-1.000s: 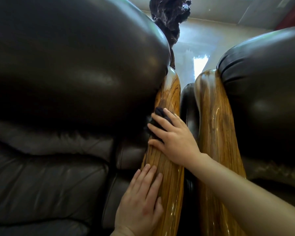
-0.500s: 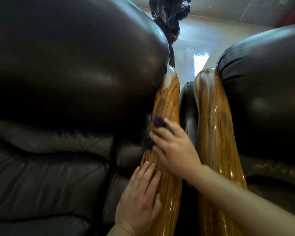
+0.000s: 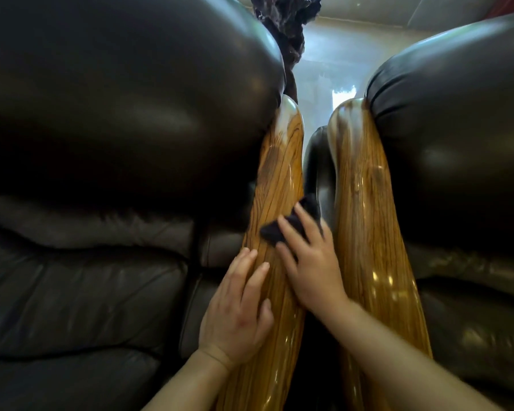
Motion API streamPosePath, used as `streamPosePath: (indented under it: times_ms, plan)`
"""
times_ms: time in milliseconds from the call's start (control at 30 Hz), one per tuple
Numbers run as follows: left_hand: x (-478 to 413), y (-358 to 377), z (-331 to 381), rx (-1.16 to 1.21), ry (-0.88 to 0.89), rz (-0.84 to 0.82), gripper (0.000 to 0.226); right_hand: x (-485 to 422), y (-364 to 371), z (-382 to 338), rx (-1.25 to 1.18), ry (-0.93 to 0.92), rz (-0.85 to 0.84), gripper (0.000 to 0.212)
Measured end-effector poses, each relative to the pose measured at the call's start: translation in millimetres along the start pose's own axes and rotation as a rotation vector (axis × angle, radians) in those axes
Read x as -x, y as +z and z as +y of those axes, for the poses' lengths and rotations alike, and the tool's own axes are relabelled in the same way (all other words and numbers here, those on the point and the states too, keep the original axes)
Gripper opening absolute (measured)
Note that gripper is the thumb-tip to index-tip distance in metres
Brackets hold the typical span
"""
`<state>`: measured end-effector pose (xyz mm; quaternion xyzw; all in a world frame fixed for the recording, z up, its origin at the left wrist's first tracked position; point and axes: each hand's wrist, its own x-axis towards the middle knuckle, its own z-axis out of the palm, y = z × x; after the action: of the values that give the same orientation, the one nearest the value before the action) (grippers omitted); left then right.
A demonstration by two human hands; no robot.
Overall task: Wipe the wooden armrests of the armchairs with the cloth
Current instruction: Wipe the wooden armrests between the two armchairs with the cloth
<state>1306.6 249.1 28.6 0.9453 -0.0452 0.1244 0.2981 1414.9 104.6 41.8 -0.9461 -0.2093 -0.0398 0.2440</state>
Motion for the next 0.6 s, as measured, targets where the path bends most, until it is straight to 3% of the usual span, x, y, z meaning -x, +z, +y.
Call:
streamPosePath:
  times_ms: [233,367,467,600]
  plan:
    - [3.1,-5.5,1.0,0.039,0.023,-0.041,0.060,149.6,14.0,-18.0,0.112,-0.238,-0.128,0.054]
    - [2.6,-5.2,0.8,-0.065,0.055,-0.098,0.055,175.8,0.7,-15.8,0.196,-0.394,-0.152,0.035]
    - [0.3,-4.5,2.7,-0.173,0.060,-0.136,0.054,165.4,-27.7,-15.6,0.099,-0.300,-0.120,0.035]
    - [-1.5,-2.6,3.1,-0.231,0.059,-0.163,0.058,133.5,-75.6,27.3,0.078,-0.054,0.083,0.040]
